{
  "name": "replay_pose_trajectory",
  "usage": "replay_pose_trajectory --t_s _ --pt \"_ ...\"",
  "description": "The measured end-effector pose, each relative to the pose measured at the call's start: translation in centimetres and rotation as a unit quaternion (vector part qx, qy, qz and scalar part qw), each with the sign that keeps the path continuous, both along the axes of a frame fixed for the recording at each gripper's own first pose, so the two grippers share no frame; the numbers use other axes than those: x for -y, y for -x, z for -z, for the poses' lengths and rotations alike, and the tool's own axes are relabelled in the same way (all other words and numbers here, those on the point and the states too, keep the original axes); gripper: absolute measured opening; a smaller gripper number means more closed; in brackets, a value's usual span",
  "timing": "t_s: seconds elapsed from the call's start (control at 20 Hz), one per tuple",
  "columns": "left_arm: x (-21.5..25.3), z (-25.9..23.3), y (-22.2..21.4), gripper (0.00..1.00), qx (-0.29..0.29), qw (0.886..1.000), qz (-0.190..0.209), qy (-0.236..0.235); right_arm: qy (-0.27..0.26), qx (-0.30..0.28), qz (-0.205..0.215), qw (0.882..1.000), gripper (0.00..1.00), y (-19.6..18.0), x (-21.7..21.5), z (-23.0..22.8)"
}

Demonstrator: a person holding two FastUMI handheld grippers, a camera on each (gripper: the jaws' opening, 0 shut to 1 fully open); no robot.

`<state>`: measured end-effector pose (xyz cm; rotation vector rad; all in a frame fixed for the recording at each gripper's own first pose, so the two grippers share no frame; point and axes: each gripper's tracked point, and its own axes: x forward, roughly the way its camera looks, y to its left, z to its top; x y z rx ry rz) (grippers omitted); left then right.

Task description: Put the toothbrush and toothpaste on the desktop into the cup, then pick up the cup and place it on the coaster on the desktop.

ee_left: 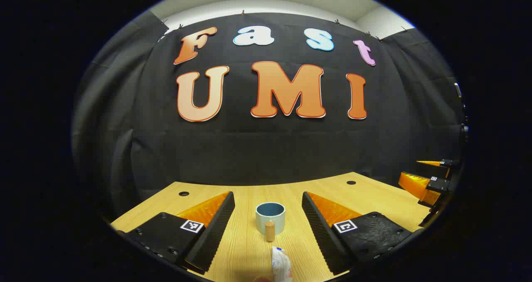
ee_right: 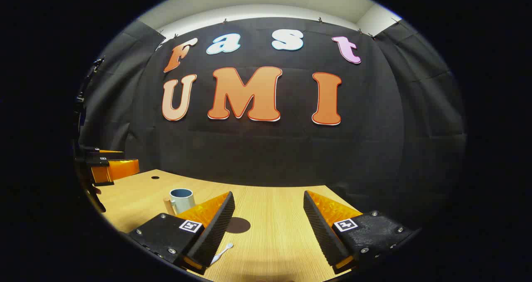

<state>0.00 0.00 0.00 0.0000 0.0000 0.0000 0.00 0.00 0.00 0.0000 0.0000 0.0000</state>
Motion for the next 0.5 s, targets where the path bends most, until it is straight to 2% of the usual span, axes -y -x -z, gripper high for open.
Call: replay_pose_trajectory --t_s 0.05,0.25,0.3,0.35,0.5 --pt "-0.2 -0.2 0.2 0.97 0.003 1.0 -0.002 -0.005 0.002 -0.002 0.001 1.0 0.99 0.1 0.3 0.2" --pt "-0.9 -1.1 1.0 0.97 0.016 0.999 -0.015 -0.024 -0.008 -0.007 0.005 1.0 0.99 0.2 1.2 0.5" --pt "-1.1 -1.2 1.0 1.0 0.02 0.999 -0.019 -0.025 -0.013 -0.011 0.003 1.0 0.99 0.2 1.2 0.6" --pt "-1.1 -1.2 1.2 0.97 0.023 0.999 -0.023 -0.024 -0.018 -0.016 0.0 1.0 0.99 0.4 1.1 0.9" --pt "-1.1 -1.4 1.6 0.97 0.024 0.999 -0.029 -0.019 -0.028 -0.023 -0.004 0.999 0.99 0.6 1.3 0.9"
